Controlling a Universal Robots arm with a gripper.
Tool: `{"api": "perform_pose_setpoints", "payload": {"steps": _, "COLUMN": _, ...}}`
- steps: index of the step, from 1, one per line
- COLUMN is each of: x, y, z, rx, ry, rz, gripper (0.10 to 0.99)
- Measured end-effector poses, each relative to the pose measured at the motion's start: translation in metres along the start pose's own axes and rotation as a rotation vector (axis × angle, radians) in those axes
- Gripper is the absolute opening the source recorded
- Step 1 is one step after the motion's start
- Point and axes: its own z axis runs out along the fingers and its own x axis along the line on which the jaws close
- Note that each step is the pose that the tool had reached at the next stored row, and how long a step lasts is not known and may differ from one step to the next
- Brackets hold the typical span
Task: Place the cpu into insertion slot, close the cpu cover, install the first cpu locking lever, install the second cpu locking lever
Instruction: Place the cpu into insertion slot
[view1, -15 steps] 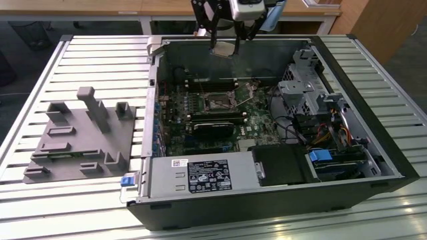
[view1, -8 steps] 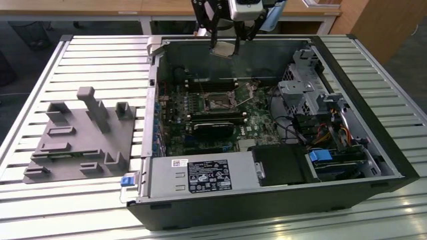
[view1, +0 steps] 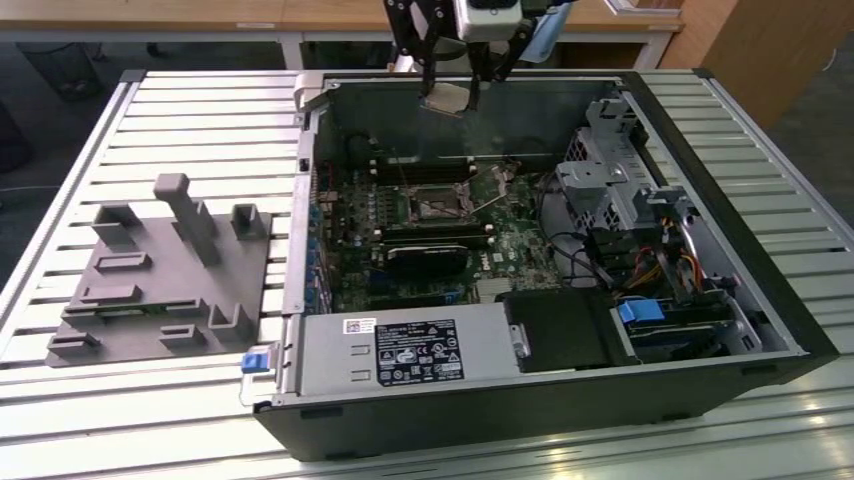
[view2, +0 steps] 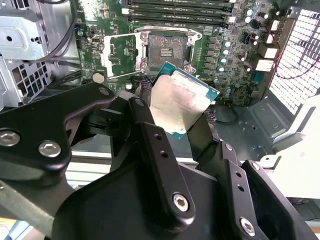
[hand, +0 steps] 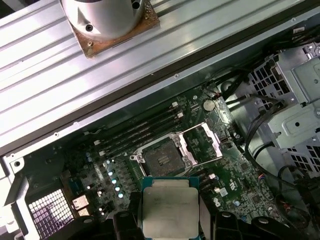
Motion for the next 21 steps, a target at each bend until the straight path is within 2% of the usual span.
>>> {"api": "perform_pose_setpoints", "payload": {"steps": 21, "x": 0.0000, "y": 0.0000, "z": 0.0000, "rx": -0.001, "ry": -0.0071, "rz": 0.080, "gripper": 0.537}}
